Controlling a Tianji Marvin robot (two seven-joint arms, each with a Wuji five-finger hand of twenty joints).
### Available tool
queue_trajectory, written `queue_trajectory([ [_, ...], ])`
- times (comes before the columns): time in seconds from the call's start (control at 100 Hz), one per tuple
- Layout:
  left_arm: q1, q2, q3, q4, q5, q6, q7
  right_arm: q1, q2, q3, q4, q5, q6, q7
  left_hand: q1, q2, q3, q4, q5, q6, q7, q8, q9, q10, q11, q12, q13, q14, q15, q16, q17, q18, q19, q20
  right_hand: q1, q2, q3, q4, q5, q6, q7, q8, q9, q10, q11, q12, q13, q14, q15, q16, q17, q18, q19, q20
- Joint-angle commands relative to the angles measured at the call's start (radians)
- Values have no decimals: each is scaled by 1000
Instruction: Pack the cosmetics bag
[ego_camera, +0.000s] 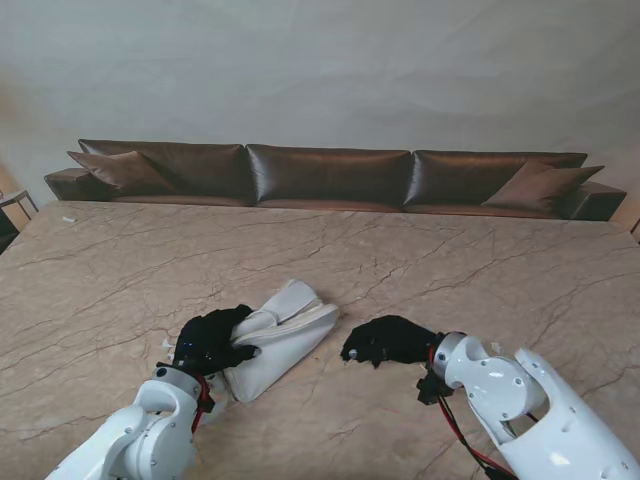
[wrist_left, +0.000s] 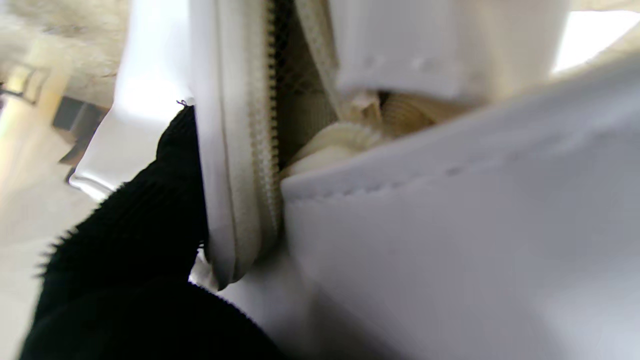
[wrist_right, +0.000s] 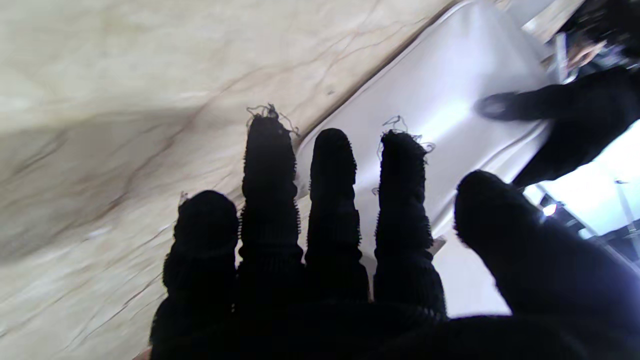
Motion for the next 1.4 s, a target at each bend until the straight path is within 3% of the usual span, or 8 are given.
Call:
queue_trajectory([
  [0.0,11,2,-14,-2,-19,4,-15,-8,0,2,1,-9,18,-36,288,308,165,140,171,-204,290,136,89,-118,103,61,42,-26,66,36,-10,39,36,27,29,-48,55,-33,-8,-2,24,-34,11,-21,21,16,5,-7,-12,-9,-1,-3,-7,-2],
  [0.13,26,3,-58,-7,-49,-67,-32,3,-10,-1,14,-48,62,-81,290,323,167,151,197,-218,287,152,88,-119,96,86,27,-23,67,44,-28,37,17,34,54,-83,123,-29,-67,13,11,-40,-57,-28,25,23,-56,-21,-46,-22,-37,-18,-49,-20],
  [0.22,39,2,-84,-9,-66,-115,-31,26,-16,-19,43,-64,67,-113,298,330,152,154,204,-224,278,177,86,-123,80,119,22,-25,64,53,-34,32,1,50,56,-74,147,25,-127,31,-59,30,-150,-43,34,39,-155,-40,-99,-45,-98,-45,-102,-14],
  [0.46,79,-1,-132,-22,-79,-209,-6,121,-30,-96,136,-21,106,-141,298,335,137,152,200,-230,275,186,83,-127,80,128,12,-23,60,58,-50,31,-12,58,33,-56,153,23,-335,94,-124,15,-387,-33,20,1,-309,-53,-119,-58,-150,-64,-131,27],
  [0.6,101,-5,-150,-39,-76,-231,23,160,-36,-127,153,29,210,-125,301,337,128,149,195,-233,272,191,80,-132,75,134,10,-26,54,59,-52,30,-15,64,-76,-10,39,25,-135,116,-36,42,-193,25,91,13,-147,18,21,0,25,-62,67,67],
  [0.78,121,-10,-165,-65,-70,-243,56,195,-34,-153,188,78,251,-79,304,338,119,147,190,-232,269,195,78,-132,71,141,7,-22,48,60,-57,28,-22,69,-133,78,-136,7,115,81,23,119,47,55,122,61,32,87,184,82,188,-70,273,17],
  [1.12,151,-16,-166,-109,-68,-258,88,296,-78,-252,349,255,258,-114,312,344,103,144,183,-232,268,199,72,-133,63,150,1,-21,39,64,-68,25,-31,79,-202,178,-257,-3,129,106,-32,105,45,75,109,70,20,98,208,99,154,-63,274,-10],
  [1.39,160,-11,-162,-110,-63,-261,66,339,-133,-278,460,394,182,-198,315,348,89,141,178,-229,266,198,70,-133,59,154,-2,-24,31,65,-77,22,-39,85,-185,136,-226,6,142,96,-3,133,60,83,160,96,51,103,326,148,187,-74,339,3],
])
